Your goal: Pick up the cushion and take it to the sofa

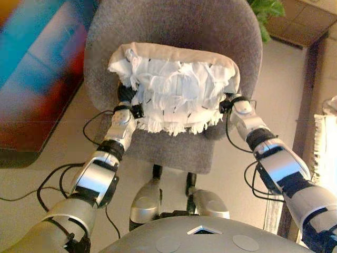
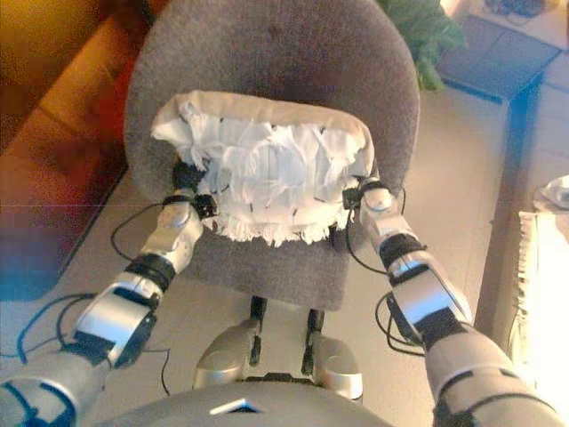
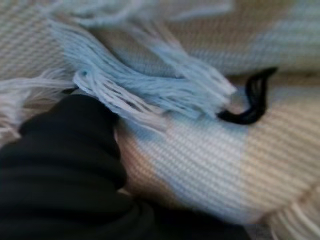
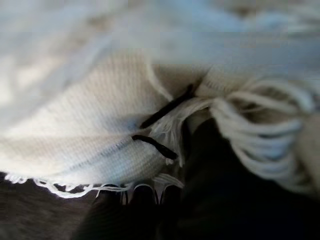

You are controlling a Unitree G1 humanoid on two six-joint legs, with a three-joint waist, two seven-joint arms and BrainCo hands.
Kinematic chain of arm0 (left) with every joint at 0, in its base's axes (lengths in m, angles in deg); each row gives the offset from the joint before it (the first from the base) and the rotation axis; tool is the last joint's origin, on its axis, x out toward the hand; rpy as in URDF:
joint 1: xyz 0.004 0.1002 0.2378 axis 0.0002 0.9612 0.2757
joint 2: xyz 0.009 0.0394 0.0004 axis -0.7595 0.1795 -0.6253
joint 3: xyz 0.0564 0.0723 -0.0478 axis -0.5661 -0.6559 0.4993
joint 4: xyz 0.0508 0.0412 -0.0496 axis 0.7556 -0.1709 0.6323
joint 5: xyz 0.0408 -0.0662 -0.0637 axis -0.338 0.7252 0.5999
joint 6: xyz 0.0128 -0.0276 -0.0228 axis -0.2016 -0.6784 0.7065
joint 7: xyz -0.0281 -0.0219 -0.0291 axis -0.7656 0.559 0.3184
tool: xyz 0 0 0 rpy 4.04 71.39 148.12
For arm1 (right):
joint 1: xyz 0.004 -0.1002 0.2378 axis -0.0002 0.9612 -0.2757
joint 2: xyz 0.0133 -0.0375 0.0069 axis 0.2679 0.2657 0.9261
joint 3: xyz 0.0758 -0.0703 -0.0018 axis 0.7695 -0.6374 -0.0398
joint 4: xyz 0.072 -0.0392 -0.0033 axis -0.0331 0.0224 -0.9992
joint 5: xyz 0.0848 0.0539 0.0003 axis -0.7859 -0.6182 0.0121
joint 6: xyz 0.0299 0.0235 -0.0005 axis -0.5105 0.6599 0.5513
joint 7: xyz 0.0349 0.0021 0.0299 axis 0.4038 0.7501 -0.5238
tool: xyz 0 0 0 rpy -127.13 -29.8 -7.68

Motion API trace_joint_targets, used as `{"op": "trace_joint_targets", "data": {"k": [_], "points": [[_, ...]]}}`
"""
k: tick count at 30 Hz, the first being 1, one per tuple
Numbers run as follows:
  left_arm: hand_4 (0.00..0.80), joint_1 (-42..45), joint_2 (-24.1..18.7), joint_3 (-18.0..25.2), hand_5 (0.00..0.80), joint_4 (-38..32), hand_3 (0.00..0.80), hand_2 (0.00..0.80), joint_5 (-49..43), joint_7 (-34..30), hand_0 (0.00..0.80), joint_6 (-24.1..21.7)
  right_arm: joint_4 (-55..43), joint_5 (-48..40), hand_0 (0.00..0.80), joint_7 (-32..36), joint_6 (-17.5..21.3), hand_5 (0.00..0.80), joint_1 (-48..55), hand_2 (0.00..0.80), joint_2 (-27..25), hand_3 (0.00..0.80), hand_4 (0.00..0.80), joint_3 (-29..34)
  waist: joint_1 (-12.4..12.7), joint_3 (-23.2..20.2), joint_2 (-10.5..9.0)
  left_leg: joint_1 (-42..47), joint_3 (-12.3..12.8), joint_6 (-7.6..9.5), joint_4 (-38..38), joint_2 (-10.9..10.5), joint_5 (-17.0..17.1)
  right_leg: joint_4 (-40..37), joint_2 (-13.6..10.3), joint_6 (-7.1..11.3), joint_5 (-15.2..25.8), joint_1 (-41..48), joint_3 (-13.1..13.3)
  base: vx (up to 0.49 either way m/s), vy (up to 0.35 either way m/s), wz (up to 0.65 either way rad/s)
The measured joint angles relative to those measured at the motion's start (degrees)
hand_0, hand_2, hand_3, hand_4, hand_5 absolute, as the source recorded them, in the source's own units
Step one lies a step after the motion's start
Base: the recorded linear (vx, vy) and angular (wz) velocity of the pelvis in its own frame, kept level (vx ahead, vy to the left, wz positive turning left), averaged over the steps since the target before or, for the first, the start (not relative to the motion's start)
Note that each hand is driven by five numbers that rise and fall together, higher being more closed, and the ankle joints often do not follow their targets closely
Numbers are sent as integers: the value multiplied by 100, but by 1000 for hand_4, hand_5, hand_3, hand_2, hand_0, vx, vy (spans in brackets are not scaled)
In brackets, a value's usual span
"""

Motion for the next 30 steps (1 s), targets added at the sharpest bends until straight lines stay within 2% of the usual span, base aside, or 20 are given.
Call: {"op": "trace_joint_targets", "data": {"k": [5,11,18,23,24,25,26,30], "points": [[800,-512,-35,-3,800,466,800,800,14,133,800,153,105,-57,800,172,-44,800,-374,800,-24,800,800,-13,-130,420,-20,-165,12,43,2,-32,57,1,-26,14,12,-128,13,-20,61,8],[800,-962,-85,-15,800,593,800,800,140,154,800,284,410,-60,800,221,-256,800,-955,800,-69,800,800,-13,-140,532,18,-360,26,36,3,-29,66,13,-23,17,11,-328,25,-19,54,-1],[800,-1576,-225,-338,800,572,800,800,282,308,800,250,408,-46,800,160,-285,800,-1520,800,-407,800,800,-76,-152,916,252,-659,64,80,9,-47,158,179,-49,50,39,-722,86,-14,61,-3],[800,-1668,-292,-461,800,563,800,800,383,342,800,112,408,74,800,-7,-293,800,-1723,800,-466,800,800,-160,-158,1009,288,-739,74,86,10,-50,167,194,-56,52,40,-814,89,-9,52,-1],[693,-1694,-314,-474,693,563,693,693,461,342,693,112,408,74,552,-42,-330,552,-1770,552,-490,552,552,-208,-157,1023,290,-741,82,86,10,-50,167,194,-58,52,39,-820,91,-4,46,-2],[471,-1716,-341,-478,471,563,471,471,479,339,471,111,410,66,0,-67,-382,0,-1818,0,-507,0,0,-219,-159,1041,298,-741,91,86,10,-50,167,194,-60,53,39,-822,93,-2,50,-2],[0,-1728,-362,-492,0,563,0,0,480,341,0,111,411,53,0,-86,-415,0,-1855,0,-544,0,0,-251,-161,1057,311,-742,98,86,10,-50,167,196,-62,53,39,-826,94,-9,46,-4],[0,-1727,-631,-496,0,535,0,0,639,353,0,52,350,-12,0,-154,-378,0,-1874,0,-800,0,0,-248,-163,1071,328,-835,176,99,11,-46,181,277,-69,64,38,-984,110,-7,22,-9]]}}
